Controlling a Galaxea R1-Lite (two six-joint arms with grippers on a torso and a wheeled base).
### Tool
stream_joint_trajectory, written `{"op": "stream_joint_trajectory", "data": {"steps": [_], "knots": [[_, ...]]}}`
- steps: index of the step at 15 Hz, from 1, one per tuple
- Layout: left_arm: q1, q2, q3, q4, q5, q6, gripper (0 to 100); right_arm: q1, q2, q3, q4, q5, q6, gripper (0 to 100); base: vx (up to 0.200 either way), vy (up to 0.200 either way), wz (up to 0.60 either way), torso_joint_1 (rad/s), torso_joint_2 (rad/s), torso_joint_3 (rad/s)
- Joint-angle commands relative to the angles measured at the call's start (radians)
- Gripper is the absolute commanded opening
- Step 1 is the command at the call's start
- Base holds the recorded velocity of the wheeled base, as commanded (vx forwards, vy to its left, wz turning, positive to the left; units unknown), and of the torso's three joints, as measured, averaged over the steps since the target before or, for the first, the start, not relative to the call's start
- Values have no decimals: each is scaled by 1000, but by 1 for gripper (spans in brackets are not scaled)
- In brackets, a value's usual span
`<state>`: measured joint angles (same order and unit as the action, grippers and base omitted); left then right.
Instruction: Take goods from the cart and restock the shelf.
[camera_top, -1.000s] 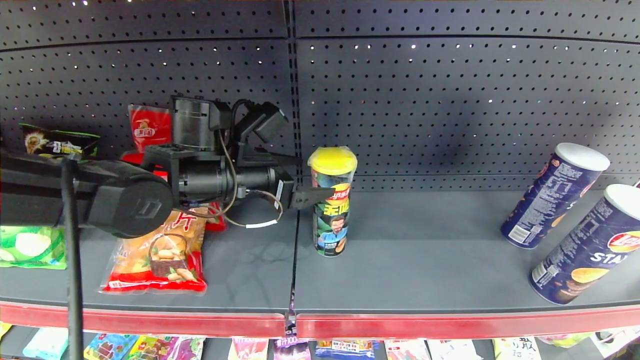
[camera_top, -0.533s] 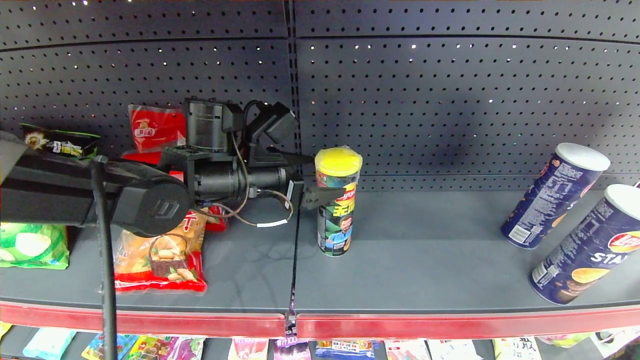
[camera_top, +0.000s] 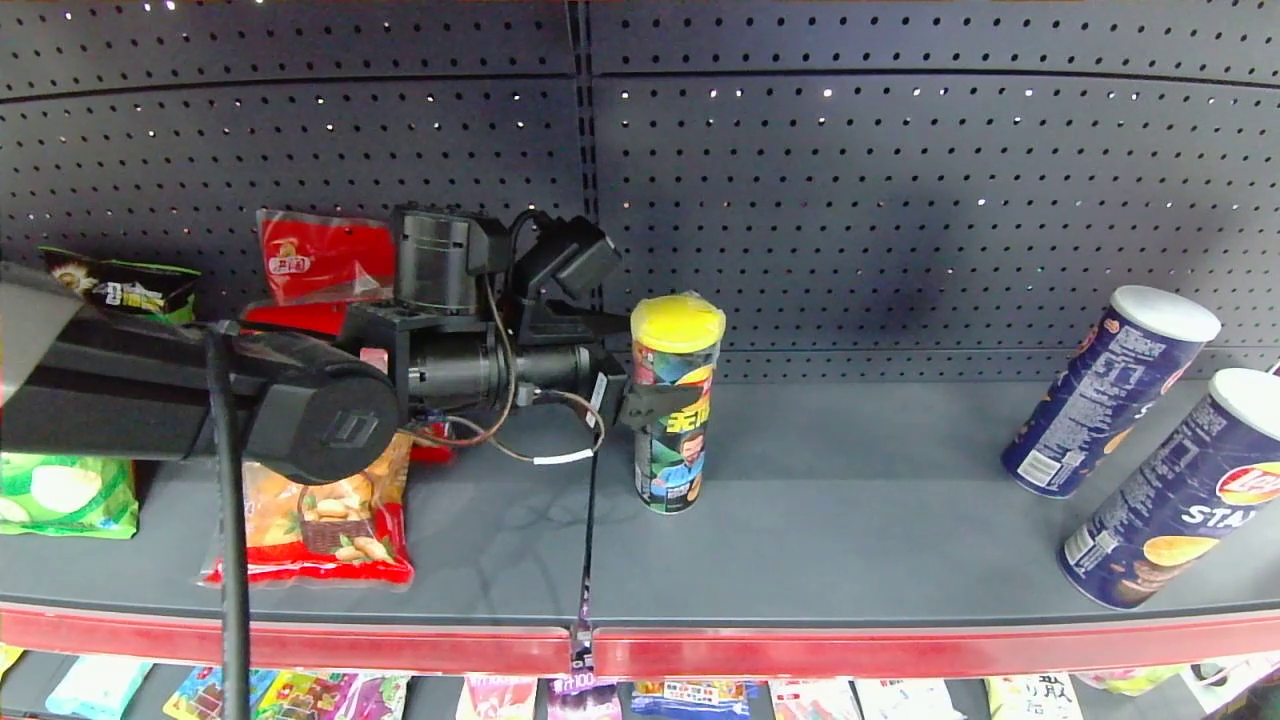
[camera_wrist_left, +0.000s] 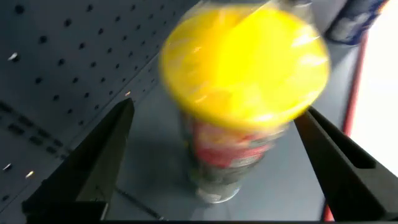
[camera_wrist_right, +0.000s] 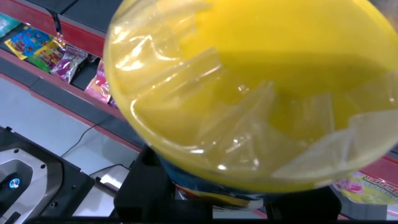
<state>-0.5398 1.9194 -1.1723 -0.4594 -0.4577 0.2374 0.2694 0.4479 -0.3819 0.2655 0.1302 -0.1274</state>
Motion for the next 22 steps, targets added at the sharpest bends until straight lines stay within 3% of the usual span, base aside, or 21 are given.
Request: {"op": "stream_joint_trajectory", "data": {"steps": [1,5,12,13,16,18,22], "knots": [[-14,9,-1,-1,17,2,100,1,5,0,0,0,0,0,0,0,0,0,0,0],[-54,20,-24,-1,60,-10,100,1,5,5,0,0,12,0,0,0,0,0,0,0],[-48,53,-49,-1,57,-1,100,1,3,5,0,0,15,0,0,0,0,0,0,0],[-48,52,-49,-1,54,-3,0,1,5,5,0,-1,17,0,0,0,0,0,0,0],[-48,47,-52,-1,48,-1,0,1,3,6,1,-1,17,0,0,0,0,0,0,0],[-40,23,-32,7,8,-3,0,1,3,6,1,-1,17,0,0,0,0,0,0,0],[-2,-48,45,13,-233,-1,0,1,3,6,0,-1,17,0,0,0,0,0,0,0]]}}
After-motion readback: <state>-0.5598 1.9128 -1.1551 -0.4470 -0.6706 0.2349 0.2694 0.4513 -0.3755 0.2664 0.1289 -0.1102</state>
